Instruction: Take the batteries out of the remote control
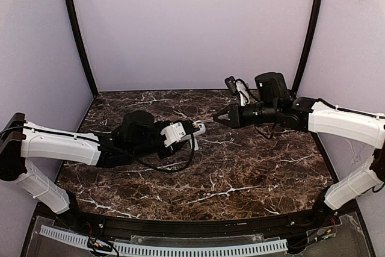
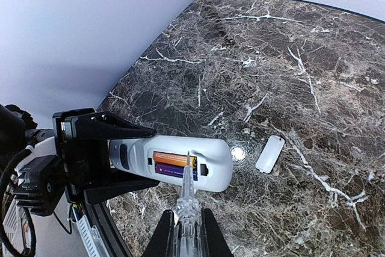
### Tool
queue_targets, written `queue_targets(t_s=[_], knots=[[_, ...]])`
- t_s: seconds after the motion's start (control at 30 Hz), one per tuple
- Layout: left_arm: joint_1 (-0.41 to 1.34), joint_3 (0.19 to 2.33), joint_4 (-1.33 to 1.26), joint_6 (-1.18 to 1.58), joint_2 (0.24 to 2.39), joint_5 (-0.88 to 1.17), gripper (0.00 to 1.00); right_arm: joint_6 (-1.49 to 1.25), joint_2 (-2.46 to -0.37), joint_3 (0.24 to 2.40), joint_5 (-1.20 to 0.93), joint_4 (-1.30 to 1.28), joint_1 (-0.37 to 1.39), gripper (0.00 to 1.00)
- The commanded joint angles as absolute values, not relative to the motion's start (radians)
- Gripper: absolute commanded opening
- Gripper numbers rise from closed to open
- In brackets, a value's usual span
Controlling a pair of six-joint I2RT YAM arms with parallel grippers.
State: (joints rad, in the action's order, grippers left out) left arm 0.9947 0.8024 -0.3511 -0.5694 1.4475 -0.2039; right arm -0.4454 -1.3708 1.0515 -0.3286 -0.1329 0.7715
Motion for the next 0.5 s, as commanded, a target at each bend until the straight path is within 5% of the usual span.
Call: queue_targets(t_s=[0.0, 0.47], knots=[[1.002, 0.805, -0.4, -0.58, 1.443, -0.231, 0.0, -0.457, -1.344, 1.045, -0.31, -0.103, 0.782, 0.0], [1.007, 0.802, -0.413, -0.584, 1.44, -0.249, 0.0, -0.475, -1.348, 1.034, -0.306, -0.104, 0.783, 0.0]])
